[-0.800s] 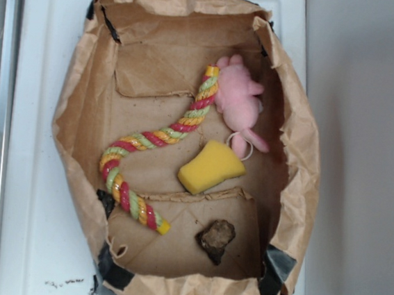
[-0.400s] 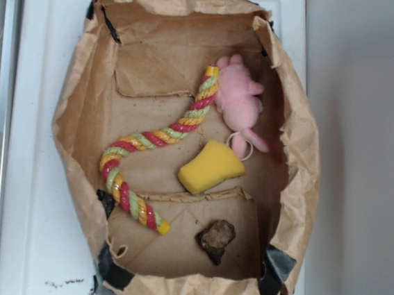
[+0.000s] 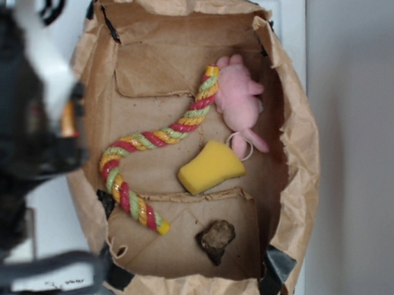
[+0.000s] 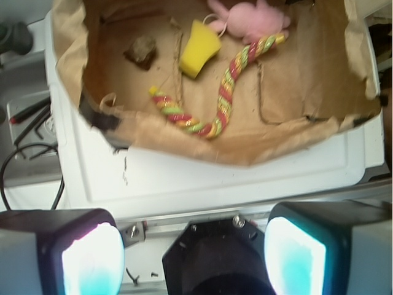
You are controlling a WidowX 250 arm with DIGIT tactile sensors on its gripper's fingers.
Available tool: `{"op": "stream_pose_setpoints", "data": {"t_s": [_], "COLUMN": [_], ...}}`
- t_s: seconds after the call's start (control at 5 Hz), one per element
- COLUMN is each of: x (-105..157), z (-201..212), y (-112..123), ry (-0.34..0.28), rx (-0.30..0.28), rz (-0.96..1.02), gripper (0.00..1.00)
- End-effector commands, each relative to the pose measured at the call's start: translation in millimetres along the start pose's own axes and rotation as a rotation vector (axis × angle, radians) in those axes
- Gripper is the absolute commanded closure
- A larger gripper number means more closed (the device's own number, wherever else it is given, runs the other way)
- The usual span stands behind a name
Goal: Grab the pink bunny.
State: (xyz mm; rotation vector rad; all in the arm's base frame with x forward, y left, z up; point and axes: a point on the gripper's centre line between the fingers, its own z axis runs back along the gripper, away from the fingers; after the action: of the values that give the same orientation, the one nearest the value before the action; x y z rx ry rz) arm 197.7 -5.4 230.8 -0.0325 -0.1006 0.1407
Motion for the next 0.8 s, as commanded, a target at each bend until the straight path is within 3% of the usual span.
{"op": "stream_pose_setpoints", "data": {"t_s": [0.0, 0.4, 0.6], "x": [41, 57, 55], "z": [-5, -31, -32], "y": [12, 18, 10], "ry": [-0.113, -0.18, -0.269], "rx": [-0.006, -0.022, -0.04], "rz": [0.001, -0.168, -0.349], "gripper": [0.0, 0.0, 0.0]}}
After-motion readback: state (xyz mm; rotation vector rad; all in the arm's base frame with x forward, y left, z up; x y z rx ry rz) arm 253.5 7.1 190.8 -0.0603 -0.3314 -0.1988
